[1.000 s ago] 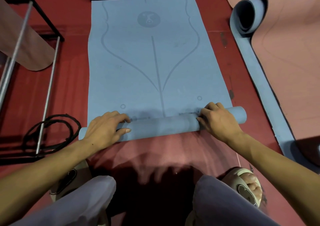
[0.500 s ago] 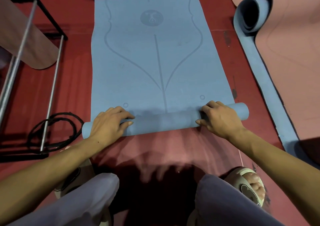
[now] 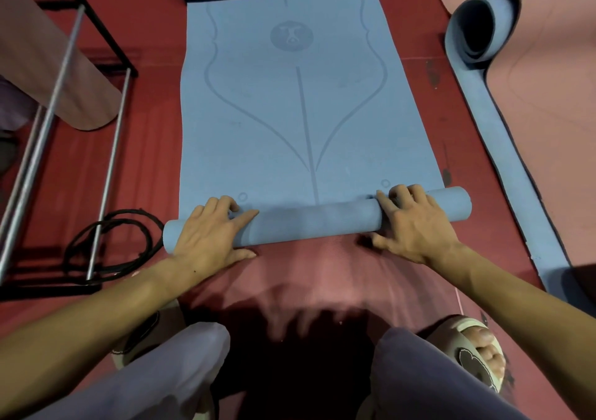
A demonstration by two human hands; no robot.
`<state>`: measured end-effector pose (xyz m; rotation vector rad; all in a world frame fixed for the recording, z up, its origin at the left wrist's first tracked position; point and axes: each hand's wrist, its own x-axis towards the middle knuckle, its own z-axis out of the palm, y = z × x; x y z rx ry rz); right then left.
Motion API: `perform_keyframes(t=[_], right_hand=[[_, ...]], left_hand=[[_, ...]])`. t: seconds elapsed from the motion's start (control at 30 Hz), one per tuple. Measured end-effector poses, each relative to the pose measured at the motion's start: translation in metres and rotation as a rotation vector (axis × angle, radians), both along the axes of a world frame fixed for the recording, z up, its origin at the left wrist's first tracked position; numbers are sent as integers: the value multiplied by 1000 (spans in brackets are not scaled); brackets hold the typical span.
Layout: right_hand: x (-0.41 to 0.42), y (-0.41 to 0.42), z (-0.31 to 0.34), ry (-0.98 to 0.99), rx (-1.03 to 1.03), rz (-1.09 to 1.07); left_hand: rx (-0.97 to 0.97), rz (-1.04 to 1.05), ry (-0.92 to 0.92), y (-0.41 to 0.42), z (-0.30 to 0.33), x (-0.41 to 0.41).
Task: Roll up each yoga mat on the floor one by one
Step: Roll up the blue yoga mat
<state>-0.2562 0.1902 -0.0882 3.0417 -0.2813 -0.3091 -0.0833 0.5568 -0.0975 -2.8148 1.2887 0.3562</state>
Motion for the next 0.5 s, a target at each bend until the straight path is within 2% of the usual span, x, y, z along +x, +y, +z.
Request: perform_keyframes(t=[0.07,0.27,0.5], right_hand=[[2,-3,-3,20,-11,19],[3,-20,-11,-127,130,9],[11,-33,-6,-59,123,53]], left_hand=[[9,-13,-21,0,0,1],[-28,40,-10,-4,4,8],[9,121,63,-12,11,24]])
